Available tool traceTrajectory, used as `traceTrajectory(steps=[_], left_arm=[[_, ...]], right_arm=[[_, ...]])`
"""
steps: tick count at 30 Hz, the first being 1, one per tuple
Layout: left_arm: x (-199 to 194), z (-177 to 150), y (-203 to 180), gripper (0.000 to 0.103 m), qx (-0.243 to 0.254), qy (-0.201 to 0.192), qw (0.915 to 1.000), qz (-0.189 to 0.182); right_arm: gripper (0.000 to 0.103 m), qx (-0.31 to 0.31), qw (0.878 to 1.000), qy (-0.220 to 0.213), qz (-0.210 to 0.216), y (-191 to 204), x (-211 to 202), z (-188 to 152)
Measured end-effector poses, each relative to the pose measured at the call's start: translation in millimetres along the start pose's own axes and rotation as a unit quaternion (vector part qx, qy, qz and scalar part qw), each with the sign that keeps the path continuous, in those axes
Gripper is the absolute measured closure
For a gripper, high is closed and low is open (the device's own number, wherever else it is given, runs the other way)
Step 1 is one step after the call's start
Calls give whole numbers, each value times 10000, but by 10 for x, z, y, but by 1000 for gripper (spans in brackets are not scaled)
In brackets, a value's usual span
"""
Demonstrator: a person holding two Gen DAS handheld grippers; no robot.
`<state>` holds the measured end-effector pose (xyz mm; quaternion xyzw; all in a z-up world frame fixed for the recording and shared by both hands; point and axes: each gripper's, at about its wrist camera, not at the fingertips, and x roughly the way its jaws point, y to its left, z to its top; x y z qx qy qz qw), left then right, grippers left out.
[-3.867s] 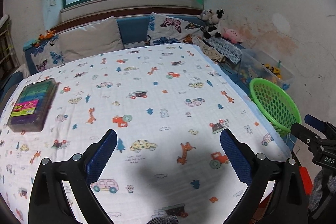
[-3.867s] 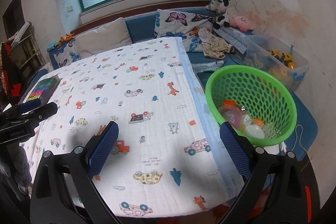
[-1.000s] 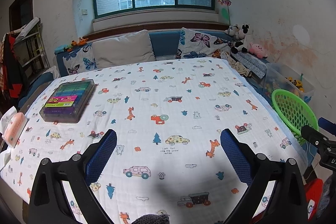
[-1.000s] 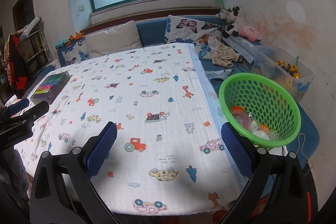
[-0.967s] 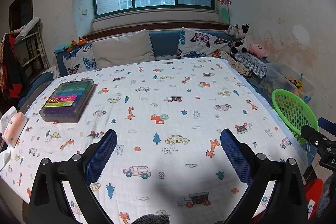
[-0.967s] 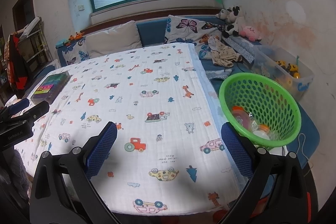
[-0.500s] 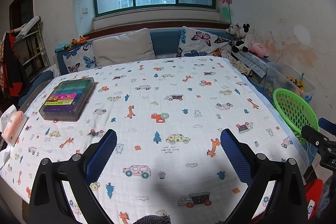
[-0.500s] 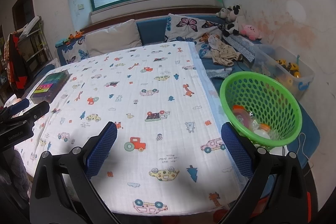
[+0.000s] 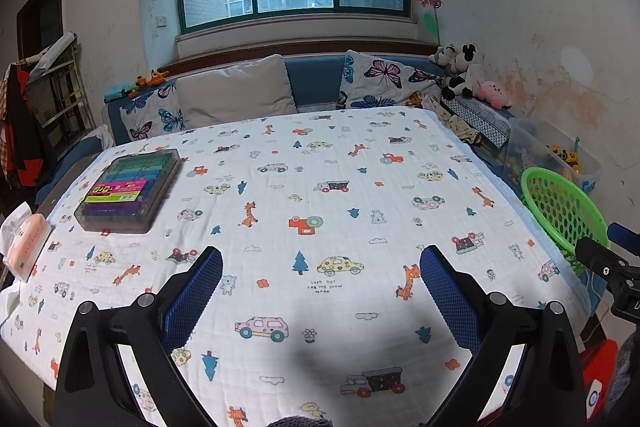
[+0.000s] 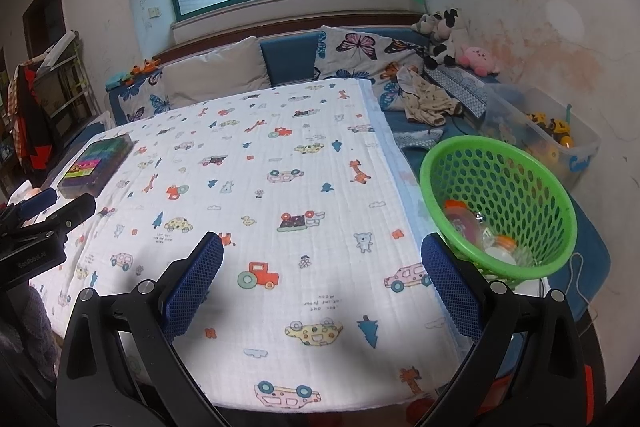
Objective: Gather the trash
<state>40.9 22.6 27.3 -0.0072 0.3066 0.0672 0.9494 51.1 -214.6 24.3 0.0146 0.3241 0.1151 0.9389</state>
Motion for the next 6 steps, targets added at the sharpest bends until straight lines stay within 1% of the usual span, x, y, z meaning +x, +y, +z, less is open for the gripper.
traceTrajectory(steps=[6], left_arm=[[21, -9, 6, 7, 8, -5, 10000, 35]], right_arm=[[4, -3, 10000, 1, -3, 8, 5, -2]])
